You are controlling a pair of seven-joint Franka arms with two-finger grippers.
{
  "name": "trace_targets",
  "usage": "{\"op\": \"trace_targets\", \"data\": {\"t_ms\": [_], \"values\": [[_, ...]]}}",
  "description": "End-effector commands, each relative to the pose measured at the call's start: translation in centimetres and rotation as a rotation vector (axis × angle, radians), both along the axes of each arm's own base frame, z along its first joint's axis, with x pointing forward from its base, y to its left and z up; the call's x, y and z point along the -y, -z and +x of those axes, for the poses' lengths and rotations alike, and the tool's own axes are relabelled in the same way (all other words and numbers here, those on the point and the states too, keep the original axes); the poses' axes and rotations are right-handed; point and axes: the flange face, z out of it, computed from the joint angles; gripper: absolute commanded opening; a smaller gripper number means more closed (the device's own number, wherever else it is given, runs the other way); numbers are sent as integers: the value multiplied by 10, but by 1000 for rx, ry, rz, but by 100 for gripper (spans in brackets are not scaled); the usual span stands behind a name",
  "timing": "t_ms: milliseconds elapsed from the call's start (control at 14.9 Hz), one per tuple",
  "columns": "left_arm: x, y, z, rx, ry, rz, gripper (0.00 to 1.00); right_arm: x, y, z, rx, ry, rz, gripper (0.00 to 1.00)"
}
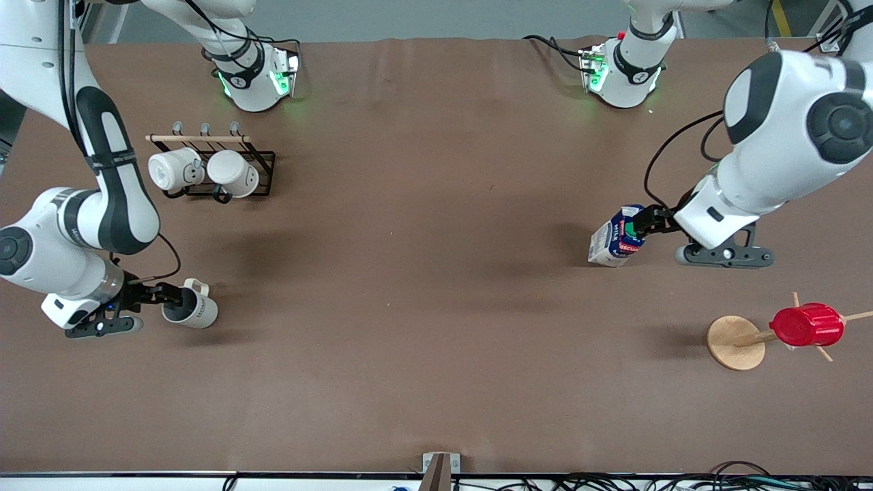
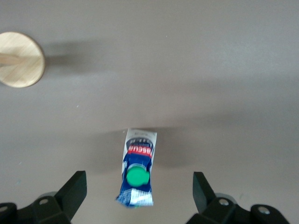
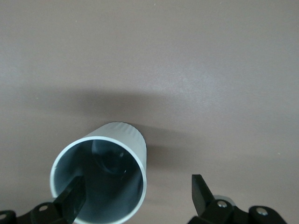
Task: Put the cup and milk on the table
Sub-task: 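Reach the right gripper to the grey mug while the left gripper reaches the milk, then grasp the grey mug with the right gripper while the left gripper grasps the milk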
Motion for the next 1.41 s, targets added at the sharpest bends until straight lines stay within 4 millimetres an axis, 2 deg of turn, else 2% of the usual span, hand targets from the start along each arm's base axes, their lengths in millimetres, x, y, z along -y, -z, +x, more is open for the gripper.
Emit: {"op": "trace_targets", "data": {"t_ms": [0,67,134,268,470,537,604,671,738,872,1006,1140,1207,1341], "values": [[3,31,-8,16,27,-8,100,-4,23,-15,25,-19,-11,96],[4,39,-9,12,29,-7,100,-6,33,-17,24,-22,-11,92],[4,44,-9,12,29,-7,100,-8,35,-18,15,-24,-10,84],[5,55,-9,1,32,-6,100,-10,34,-17,7,-20,-7,66],[19,72,-10,-26,55,-6,100,-10,27,-12,24,-14,-9,53],[21,78,-10,-35,58,-5,100,-10,24,-9,30,-12,-9,45],[22,83,-9,-36,57,-7,100,-8,20,-6,41,-8,-9,33],[22,87,-8,-36,58,-7,100,-3,20,-6,43,4,-6,13],[20,96,-7,-39,67,8,100,-1,19,-6,44,34,2,0],[16,114,-13,-43,93,53,99,-7,17,-4,38,96,8,0],[9,128,-21,-50,95,66,99,-8,-1,4,9,101,13,0],[6,136,-31,-70,102,83,98,-14,-35,17,-51,89,24,0],[5,137,-34,-74,103,85,98,-23,-57,24,-81,75,28,0],[4,139,-41,-83,104,90,98,-55,-95,35,-120,32,29,0]]}}
